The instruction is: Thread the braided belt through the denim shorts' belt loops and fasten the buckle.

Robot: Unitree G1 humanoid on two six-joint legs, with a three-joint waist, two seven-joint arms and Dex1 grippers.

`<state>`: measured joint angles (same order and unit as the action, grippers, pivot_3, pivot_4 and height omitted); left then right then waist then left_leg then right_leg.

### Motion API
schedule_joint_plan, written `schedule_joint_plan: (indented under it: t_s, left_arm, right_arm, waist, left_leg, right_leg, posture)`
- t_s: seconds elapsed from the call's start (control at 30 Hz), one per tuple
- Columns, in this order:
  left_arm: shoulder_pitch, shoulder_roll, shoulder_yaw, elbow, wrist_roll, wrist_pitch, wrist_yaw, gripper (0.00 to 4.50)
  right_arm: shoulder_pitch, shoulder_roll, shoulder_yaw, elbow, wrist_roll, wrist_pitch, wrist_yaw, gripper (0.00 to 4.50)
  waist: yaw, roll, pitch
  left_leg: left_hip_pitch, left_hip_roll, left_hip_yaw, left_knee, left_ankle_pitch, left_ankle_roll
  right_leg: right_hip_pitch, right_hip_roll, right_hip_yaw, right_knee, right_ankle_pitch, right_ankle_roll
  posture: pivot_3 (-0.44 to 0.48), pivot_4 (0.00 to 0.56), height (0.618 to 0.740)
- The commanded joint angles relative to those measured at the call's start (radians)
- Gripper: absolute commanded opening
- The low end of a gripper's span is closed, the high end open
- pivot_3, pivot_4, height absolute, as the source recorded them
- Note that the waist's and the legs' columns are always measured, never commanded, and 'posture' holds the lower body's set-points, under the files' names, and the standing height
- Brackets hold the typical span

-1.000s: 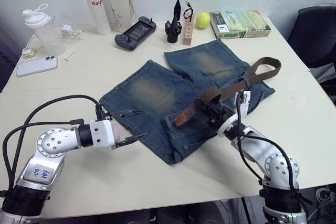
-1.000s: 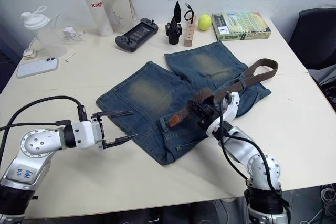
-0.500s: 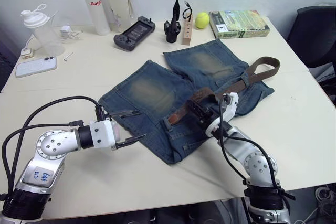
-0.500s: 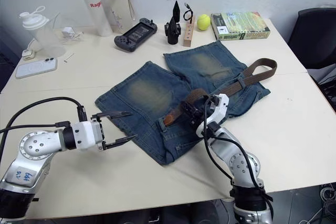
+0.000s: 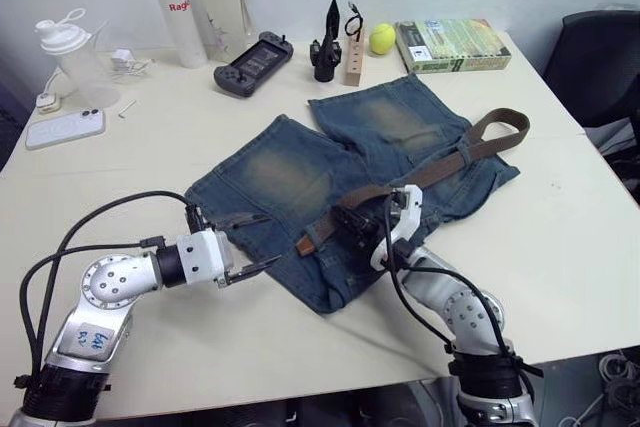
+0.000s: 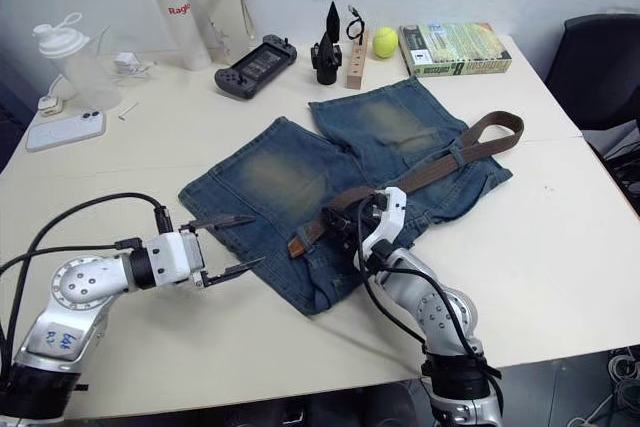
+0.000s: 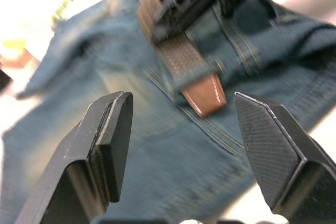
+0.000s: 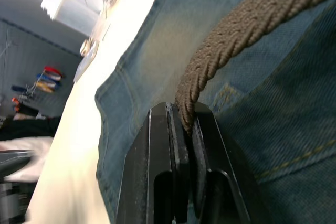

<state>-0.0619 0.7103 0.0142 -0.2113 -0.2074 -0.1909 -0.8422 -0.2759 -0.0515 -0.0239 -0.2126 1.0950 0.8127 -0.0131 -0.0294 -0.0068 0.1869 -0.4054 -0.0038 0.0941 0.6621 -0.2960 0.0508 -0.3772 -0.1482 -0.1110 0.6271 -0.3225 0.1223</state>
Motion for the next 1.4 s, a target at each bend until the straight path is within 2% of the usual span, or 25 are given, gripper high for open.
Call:
schedule_joint_plan:
  t_s: [0.03,0.17,0.27,0.4,0.53,0.87,1.03,1.4]
  left_arm:
    - [-0.012,-0.014,-0.018,0.04,0.06,-0.072,0.009,3.4]
    - [-0.061,-0.027,-0.053,0.14,0.218,-0.274,0.063,3.4]
    - [-0.085,-0.051,-0.068,0.217,0.352,-0.432,0.161,3.4]
    - [-0.102,-0.098,-0.075,0.301,0.449,-0.555,0.284,3.4]
    - [-0.098,-0.106,-0.089,0.375,0.532,-0.668,0.367,3.4]
    - [-0.116,-0.13,-0.106,0.467,0.648,-0.725,0.523,3.4]
    - [-0.131,-0.15,-0.126,0.495,0.702,-0.722,0.595,3.4]
    - [-0.132,-0.122,-0.153,0.511,0.782,-0.718,0.694,3.4]
  right_arm:
    - [-0.034,0.057,-0.07,0.087,0.18,0.114,-0.111,0.0]
    - [-0.071,0.086,-0.145,0.165,0.278,0.153,-0.22,0.0]
    - [-0.082,0.1,-0.165,0.181,0.337,0.168,-0.267,0.0]
    - [-0.073,0.102,-0.139,0.182,0.32,0.188,-0.282,0.0]
    - [-0.063,0.108,-0.114,0.189,0.279,0.193,-0.281,0.0]
    - [-0.057,0.132,-0.099,0.219,0.204,0.179,-0.241,0.0]
    - [-0.062,0.144,-0.1,0.217,0.186,0.182,-0.231,0.0]
    - [-0.062,0.163,-0.107,0.194,0.183,0.193,-0.231,0.0]
  waist:
    - [-0.001,0.0,0.0]
    - [0.0,-0.001,-0.002]
    - [-0.002,0.0,-0.005]
    - [-0.004,0.0,-0.006]
    - [-0.004,0.0,-0.008]
    - [-0.008,-0.001,-0.021]
    - [-0.008,-0.003,-0.023]
    - [-0.016,-0.003,-0.024]
  left_leg:
    - [0.001,0.0,0.0,0.0,0.0,0.0]
    - [0.001,0.001,0.0,0.0,0.0,-0.001]
    - [0.002,0.001,0.001,-0.001,-0.001,-0.001]
    - [0.002,0.001,0.001,-0.002,-0.001,-0.001]
    - [0.002,0.003,0.002,-0.003,-0.001,-0.001]
    - [0.005,0.005,0.002,-0.005,-0.002,-0.003]
    - [0.013,0.005,0.006,-0.012,-0.002,-0.004]
    - [0.016,0.01,0.01,-0.014,-0.004,-0.007]
  right_leg:
    - [0.0,0.0,0.0,0.0,0.0,0.0]
    - [0.0,0.0,0.0,0.0,0.0,-0.001]
    - [0.0,0.0,0.0,0.001,0.0,-0.001]
    - [0.0,-0.001,0.0,0.001,0.0,-0.001]
    - [0.0,-0.001,-0.001,0.001,0.0,-0.001]
    - [0.001,-0.001,-0.003,0.001,0.0,-0.001]
    - [0.002,-0.002,-0.004,0.001,0.0,-0.001]
    - [0.002,-0.001,-0.007,0.001,0.0,-0.001]
  posture:
    - [0.0,0.15,0.724]
    - [0.0,0.15,0.724]
    - [0.0,0.15,0.724]
    - [0.0,0.15,0.724]
    - [0.0,0.15,0.724]
    - [0.0,0.15,0.724]
    - [0.0,0.15,0.724]
    - [0.0,0.15,0.724]
